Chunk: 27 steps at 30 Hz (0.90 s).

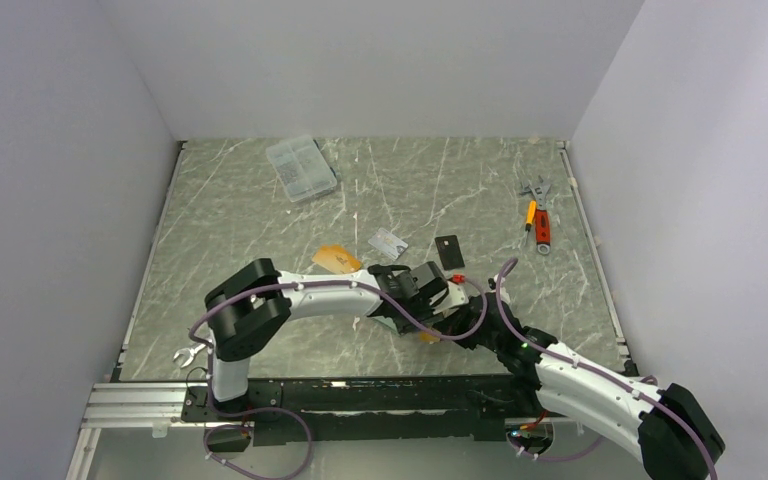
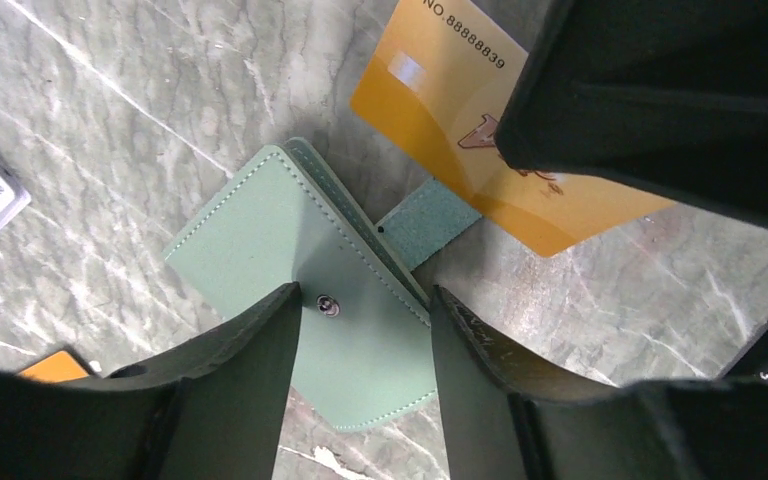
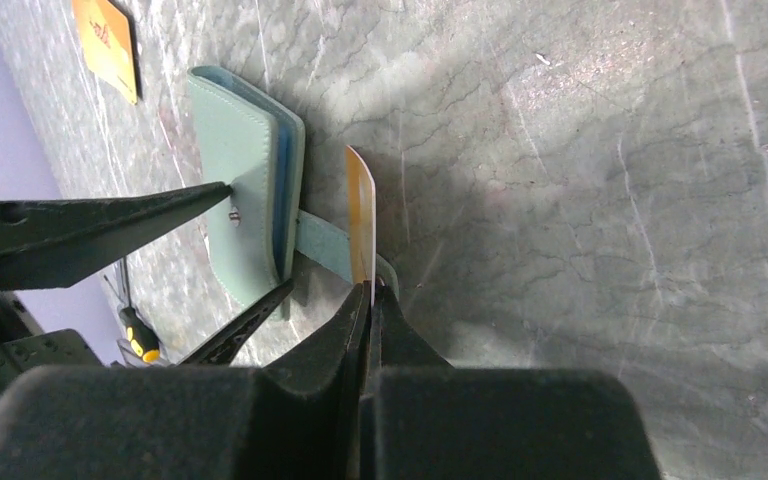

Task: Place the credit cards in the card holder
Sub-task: Open the card holder at the center of the board.

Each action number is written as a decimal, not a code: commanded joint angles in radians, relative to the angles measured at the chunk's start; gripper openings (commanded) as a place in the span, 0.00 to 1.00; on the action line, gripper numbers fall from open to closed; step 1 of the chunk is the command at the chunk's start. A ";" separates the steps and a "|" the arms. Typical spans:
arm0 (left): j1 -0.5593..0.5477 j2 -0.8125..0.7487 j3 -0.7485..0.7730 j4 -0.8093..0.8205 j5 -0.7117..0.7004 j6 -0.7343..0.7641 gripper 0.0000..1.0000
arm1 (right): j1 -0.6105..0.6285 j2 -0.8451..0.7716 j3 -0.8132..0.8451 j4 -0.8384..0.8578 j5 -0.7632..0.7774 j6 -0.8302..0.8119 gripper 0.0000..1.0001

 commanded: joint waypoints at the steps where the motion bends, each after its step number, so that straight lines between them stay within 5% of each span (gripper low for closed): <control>1: 0.004 -0.082 -0.012 -0.013 -0.049 0.052 0.53 | -0.002 0.020 -0.034 -0.163 0.041 -0.025 0.00; 10: 0.070 -0.126 -0.011 -0.042 -0.030 0.061 0.45 | -0.002 0.013 -0.040 -0.170 0.041 -0.020 0.00; 27: 0.195 -0.182 -0.046 -0.038 -0.052 0.112 0.45 | -0.001 -0.005 -0.043 -0.183 0.042 -0.016 0.00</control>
